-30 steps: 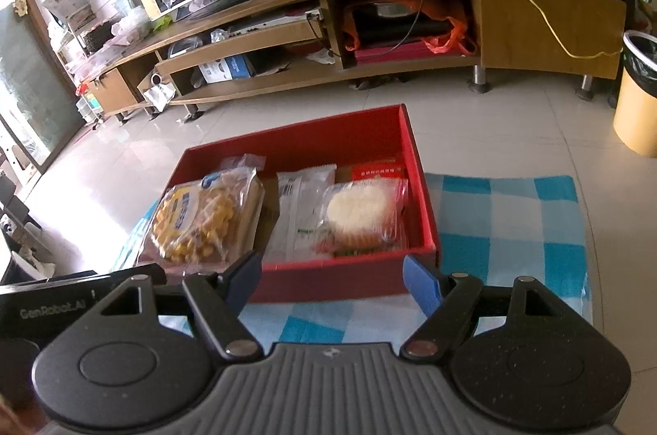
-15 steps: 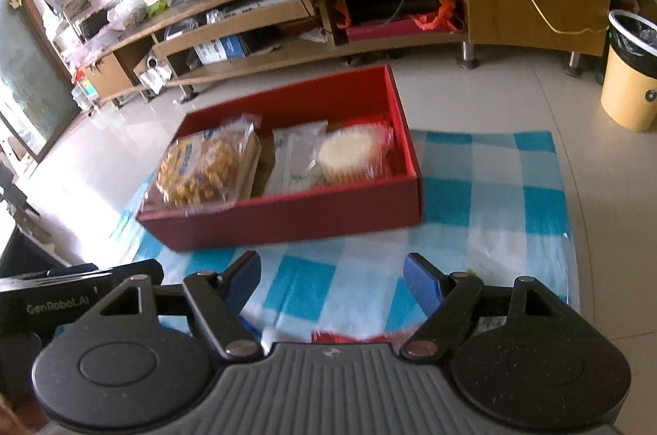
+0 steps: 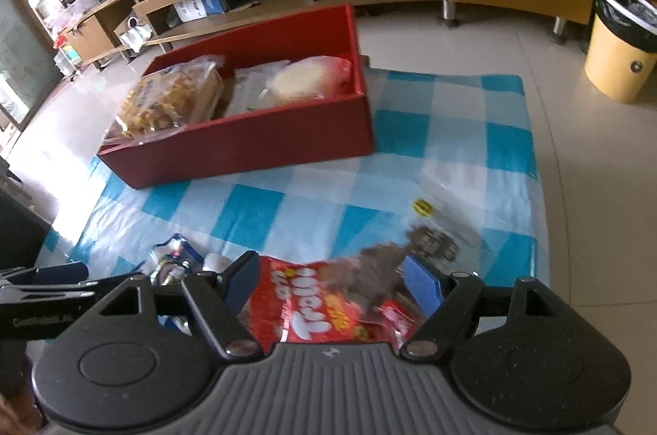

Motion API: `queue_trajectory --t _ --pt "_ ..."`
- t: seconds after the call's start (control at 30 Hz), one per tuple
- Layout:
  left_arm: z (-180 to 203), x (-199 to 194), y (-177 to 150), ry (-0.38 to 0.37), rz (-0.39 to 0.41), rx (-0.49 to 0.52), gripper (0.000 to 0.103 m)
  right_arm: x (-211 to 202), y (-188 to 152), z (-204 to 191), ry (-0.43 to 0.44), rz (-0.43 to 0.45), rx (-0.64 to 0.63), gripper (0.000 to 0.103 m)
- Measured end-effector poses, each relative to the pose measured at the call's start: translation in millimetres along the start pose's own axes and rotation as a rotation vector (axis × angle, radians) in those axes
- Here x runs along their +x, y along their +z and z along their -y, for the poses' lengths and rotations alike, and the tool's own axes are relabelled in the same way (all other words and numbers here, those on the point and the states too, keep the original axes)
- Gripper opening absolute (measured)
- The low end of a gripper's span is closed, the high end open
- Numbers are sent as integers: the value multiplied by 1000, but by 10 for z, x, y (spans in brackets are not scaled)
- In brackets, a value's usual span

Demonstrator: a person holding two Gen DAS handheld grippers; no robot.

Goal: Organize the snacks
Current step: 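Move both grippers back over the loose snacks on the cloth, then grasp the red Trolli gummy packet with the right gripper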

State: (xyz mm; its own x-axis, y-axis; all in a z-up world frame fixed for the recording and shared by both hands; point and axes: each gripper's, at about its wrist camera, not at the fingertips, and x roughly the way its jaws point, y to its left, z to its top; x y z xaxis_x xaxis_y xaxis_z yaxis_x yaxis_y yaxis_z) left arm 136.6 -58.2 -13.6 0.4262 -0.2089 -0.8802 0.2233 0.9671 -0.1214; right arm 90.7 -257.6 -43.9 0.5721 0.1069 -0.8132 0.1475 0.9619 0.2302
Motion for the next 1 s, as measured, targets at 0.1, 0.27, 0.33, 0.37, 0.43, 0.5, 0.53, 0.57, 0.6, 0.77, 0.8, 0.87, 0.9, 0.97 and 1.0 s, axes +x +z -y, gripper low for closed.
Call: queue_trajectory --t 0.1,0.27,0.33,0.37,0.43,0.5,0.53,0.57,0.6,0.77,0.8,0.87,0.9,0.97,1.0 --pt "167 42 -11 -35 -17 24 96 -85 4 128 -7 25 35 77" --pt "525 189 -94 -31 -38 121 96 -235 26 285 7 64 76 77" --pt "612 275 -145 -13 -55 154 95 -260 25 315 11 68 82 77" --pt "660 320 -175 -5 -63 173 93 -267 23 333 13 68 83 77" --pt "743 398 -234 12 -77 215 92 -285 27 368 14 72 86 77" --pt "837 423 -296 53 -64 268 93 -295 39 395 14 71 90 77" --pt "881 436 -330 70 -59 297 93 -299 45 405 14 72 92 77" --pt "908 442 -361 82 -53 313 92 -303 52 413 15 73 93 77" --pt "918 436 -389 86 -49 322 89 -300 56 410 17 73 92 77" --pt "793 352 -449 -10 -104 292 58 -255 49 384 15 55 76 77" --pt "756 341 -464 -22 -112 273 57 -241 43 381 13 50 75 77" --pt "701 299 -495 -27 -118 266 55 -226 34 374 15 40 70 77" --pt "689 273 -514 -25 -119 273 54 -220 27 374 15 37 66 77" --pt "654 217 -551 -29 -120 276 53 -202 10 363 16 26 56 77" --pt "620 181 -559 -33 -129 272 53 -191 1 356 19 18 50 77"
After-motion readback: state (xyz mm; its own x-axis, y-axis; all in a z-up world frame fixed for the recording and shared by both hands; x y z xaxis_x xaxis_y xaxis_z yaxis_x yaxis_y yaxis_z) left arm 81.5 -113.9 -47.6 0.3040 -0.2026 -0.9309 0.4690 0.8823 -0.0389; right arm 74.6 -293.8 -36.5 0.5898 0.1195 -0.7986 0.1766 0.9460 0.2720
